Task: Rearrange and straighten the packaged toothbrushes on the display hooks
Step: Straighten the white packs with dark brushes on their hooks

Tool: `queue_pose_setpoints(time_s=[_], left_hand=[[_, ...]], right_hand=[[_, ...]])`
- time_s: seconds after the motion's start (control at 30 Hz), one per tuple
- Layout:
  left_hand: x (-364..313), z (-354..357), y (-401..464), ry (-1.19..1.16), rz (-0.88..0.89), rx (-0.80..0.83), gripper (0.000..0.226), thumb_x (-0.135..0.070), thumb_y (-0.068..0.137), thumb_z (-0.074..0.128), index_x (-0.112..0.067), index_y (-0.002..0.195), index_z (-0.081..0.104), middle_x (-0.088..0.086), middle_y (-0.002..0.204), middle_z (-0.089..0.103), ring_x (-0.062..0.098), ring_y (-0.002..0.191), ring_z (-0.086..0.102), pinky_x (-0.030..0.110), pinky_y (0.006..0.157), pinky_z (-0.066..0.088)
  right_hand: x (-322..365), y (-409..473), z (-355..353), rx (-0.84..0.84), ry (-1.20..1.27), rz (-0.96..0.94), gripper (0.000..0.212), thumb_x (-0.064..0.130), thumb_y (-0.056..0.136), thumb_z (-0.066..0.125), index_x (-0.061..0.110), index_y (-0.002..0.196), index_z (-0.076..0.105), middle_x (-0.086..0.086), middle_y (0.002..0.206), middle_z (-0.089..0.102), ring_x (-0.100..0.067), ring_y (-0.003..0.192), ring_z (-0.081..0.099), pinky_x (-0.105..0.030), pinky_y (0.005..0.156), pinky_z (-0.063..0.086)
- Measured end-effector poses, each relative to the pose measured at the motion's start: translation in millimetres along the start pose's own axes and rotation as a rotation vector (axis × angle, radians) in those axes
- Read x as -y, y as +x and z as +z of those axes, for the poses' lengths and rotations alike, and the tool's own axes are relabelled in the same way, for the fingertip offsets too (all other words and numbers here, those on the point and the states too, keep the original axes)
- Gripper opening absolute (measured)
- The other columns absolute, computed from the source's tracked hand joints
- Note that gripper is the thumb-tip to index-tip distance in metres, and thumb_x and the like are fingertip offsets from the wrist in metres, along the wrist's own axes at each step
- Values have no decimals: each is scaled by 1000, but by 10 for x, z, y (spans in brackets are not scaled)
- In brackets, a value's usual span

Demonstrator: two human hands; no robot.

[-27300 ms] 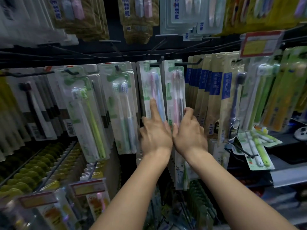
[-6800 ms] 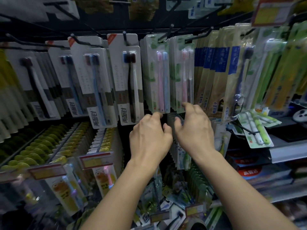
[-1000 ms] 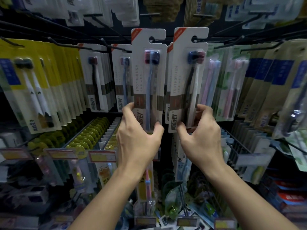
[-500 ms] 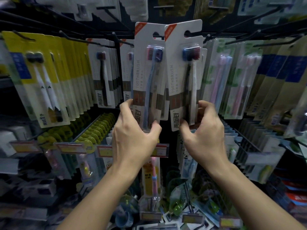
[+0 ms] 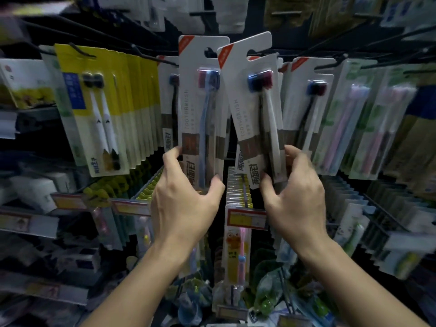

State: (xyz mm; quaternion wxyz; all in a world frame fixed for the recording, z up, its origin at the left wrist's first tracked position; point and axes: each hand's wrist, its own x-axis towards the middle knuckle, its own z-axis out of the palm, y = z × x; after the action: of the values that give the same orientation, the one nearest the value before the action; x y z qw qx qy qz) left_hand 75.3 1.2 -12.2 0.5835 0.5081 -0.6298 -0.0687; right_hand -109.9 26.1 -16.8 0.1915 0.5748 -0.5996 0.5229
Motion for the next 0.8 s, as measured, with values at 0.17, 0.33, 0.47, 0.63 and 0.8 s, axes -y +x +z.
queue_pose_setpoints(time_s=[0.17, 0.33, 0.47, 0.63, 0.8], left_hand=[[119, -94, 43, -28, -39, -29, 79, -49, 83, 79, -23, 146, 38, -1, 117, 67, 19, 96, 65, 40, 82, 57], [184, -170, 74, -40, -61, -73, 79, -45, 84, 81, -18, 147, 41, -7, 110, 60, 13, 96, 56, 29, 83, 45], [245, -212, 94, -45, -73, -100, 81, -45, 85, 81, -16, 149, 41, 0, 121, 64, 15, 107, 57, 28, 91, 45], [293, -273, 112, -46, -99, -122, 81, -45, 85, 81, -17, 150, 40, -9, 108, 56, 14, 99, 53, 21, 85, 36], [323, -306, 131, -16, -94, -122, 79, -42, 85, 82, -19, 149, 41, -32, 91, 41, 12, 84, 51, 29, 79, 41]], right_hand=[[78, -2, 89, -14, 6, -24, 55, 20, 91, 74, 7, 140, 51, -7, 124, 64, -22, 117, 62, -27, 97, 48], [178, -2, 167, -8, 9, -48, 55, 18, 90, 76, 5, 138, 53, -8, 120, 64, -25, 113, 63, -24, 94, 45], [231, -2, 222, -3, 4, -60, 56, 20, 91, 75, 4, 140, 53, -10, 122, 65, -27, 115, 63, -36, 96, 51], [277, 3, 275, 4, 15, -59, 56, 20, 91, 75, 5, 140, 53, -10, 123, 64, -28, 116, 63, -39, 98, 54], [313, 11, 317, 21, 9, -40, 57, 23, 92, 74, 6, 142, 52, -9, 122, 65, -28, 112, 64, -44, 94, 56]])
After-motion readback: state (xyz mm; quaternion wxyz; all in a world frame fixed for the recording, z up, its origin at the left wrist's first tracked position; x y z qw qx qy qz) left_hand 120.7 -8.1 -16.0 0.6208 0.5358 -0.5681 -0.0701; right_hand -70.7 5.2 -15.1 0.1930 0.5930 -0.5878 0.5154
